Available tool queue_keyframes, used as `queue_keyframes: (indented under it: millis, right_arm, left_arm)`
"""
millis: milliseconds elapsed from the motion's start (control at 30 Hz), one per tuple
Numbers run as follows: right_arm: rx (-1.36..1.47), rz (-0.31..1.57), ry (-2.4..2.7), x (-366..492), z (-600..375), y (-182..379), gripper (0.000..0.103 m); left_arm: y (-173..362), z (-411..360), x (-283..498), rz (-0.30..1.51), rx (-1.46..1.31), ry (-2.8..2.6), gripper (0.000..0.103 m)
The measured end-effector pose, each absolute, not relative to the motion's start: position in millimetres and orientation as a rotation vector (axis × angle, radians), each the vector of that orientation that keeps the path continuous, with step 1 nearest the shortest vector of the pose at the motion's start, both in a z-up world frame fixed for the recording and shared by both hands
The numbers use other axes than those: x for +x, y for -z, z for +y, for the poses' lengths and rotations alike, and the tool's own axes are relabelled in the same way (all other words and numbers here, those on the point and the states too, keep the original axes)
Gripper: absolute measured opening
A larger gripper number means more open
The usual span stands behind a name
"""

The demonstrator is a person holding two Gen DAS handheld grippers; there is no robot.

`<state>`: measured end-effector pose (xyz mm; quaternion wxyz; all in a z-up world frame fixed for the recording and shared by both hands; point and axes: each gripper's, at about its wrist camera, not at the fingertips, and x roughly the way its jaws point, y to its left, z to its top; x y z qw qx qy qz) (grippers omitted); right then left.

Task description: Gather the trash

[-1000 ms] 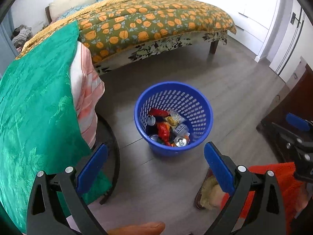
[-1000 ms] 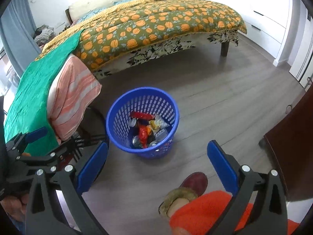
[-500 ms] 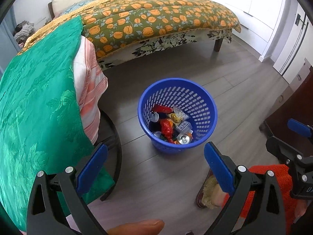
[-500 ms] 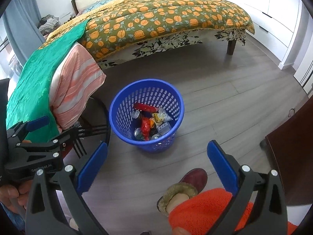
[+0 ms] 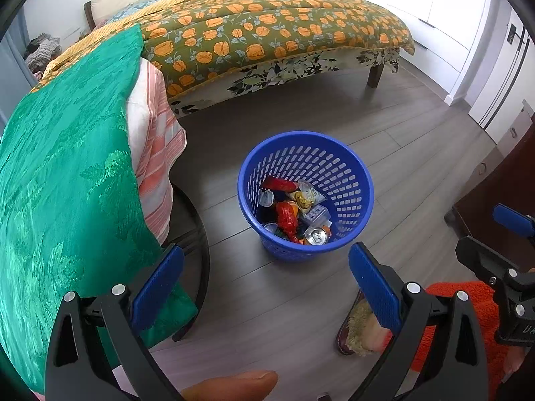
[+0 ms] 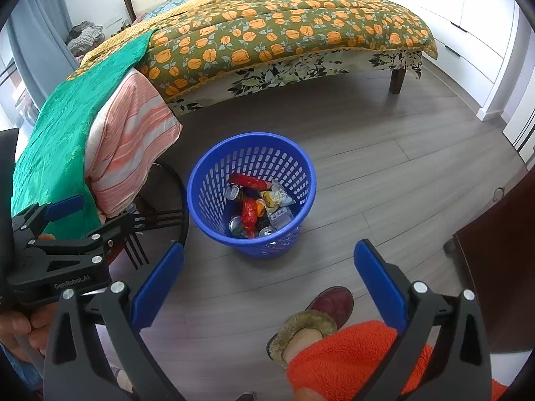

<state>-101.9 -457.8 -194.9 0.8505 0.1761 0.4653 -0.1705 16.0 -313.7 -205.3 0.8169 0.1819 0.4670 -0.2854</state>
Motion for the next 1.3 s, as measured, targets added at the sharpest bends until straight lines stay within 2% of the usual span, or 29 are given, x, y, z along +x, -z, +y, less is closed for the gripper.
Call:
queue_keyframes:
  millis: [1300]
  right_arm:
    - [0.37, 0.985, 0.356, -101.5, -456.7, 195.4, 0.098]
  left_arm:
    - [205.8, -308.5, 20.7, 0.984, 0.386, 0.605, 0.098]
